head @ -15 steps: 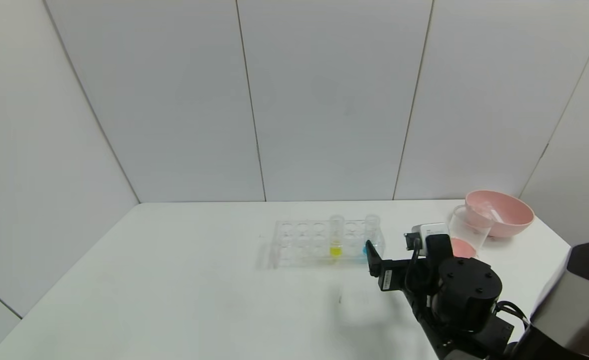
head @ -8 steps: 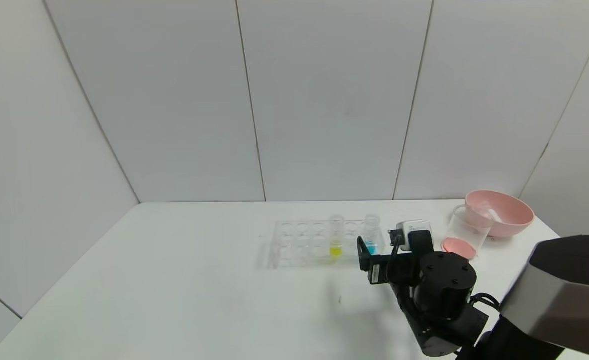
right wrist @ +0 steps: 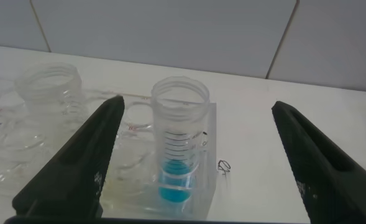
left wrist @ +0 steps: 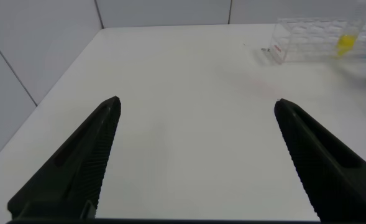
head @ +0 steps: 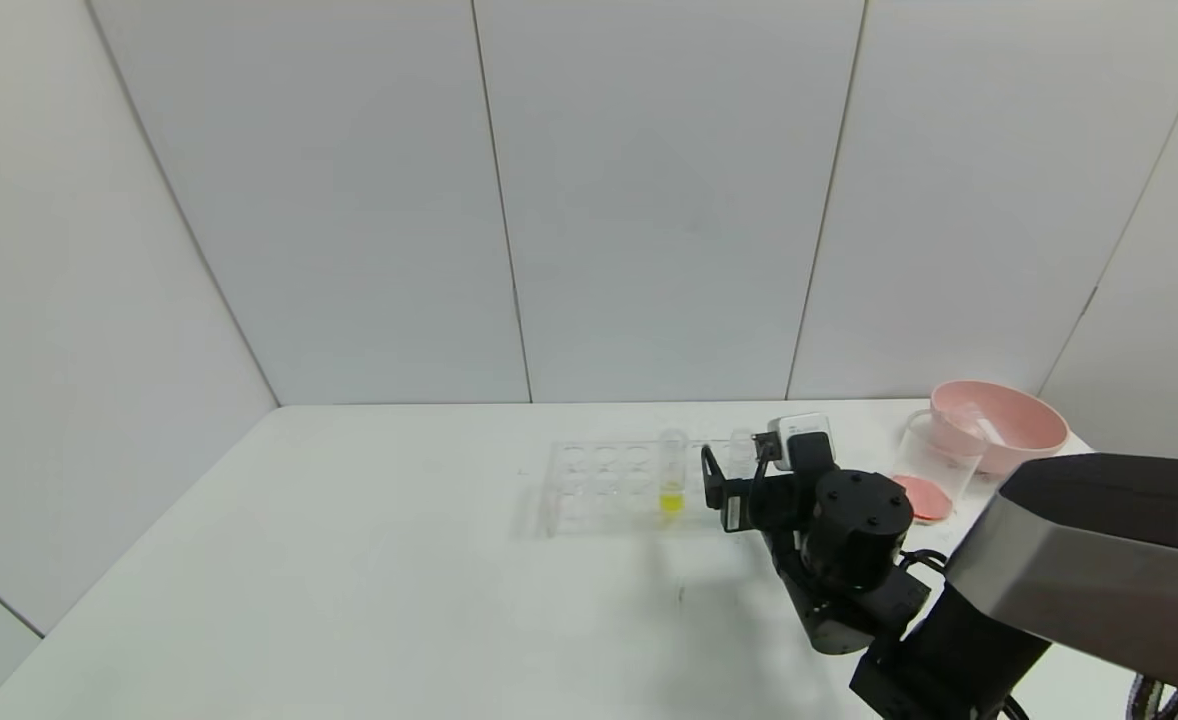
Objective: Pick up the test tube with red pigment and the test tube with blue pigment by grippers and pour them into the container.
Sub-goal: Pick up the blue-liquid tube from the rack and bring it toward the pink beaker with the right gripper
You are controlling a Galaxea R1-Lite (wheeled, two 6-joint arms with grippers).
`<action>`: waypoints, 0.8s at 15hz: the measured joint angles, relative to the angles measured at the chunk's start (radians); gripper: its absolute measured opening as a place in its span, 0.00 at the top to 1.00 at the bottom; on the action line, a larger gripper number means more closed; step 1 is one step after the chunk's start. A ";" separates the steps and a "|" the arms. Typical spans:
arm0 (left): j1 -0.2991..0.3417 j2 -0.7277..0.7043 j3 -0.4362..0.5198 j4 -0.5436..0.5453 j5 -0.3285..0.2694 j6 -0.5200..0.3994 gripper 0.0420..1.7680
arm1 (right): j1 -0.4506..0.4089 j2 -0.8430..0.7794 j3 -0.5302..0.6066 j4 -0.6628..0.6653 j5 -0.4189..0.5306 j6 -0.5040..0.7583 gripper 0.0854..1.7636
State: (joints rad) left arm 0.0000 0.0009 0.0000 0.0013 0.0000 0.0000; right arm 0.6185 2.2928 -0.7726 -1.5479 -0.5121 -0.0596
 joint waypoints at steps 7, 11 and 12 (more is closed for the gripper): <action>0.000 0.000 0.000 0.000 0.000 0.000 0.00 | -0.016 0.034 -0.054 0.002 0.007 -0.011 0.04; 0.000 0.000 0.000 0.000 0.000 0.000 0.00 | -0.017 0.039 -0.054 0.000 0.035 -0.010 0.23; 0.000 0.000 0.000 0.000 0.000 0.000 0.00 | -0.017 0.039 -0.053 0.000 0.034 -0.011 0.33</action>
State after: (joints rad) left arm 0.0000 0.0009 0.0000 0.0013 0.0000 0.0000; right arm 0.6017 2.3317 -0.8253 -1.5483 -0.4777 -0.0702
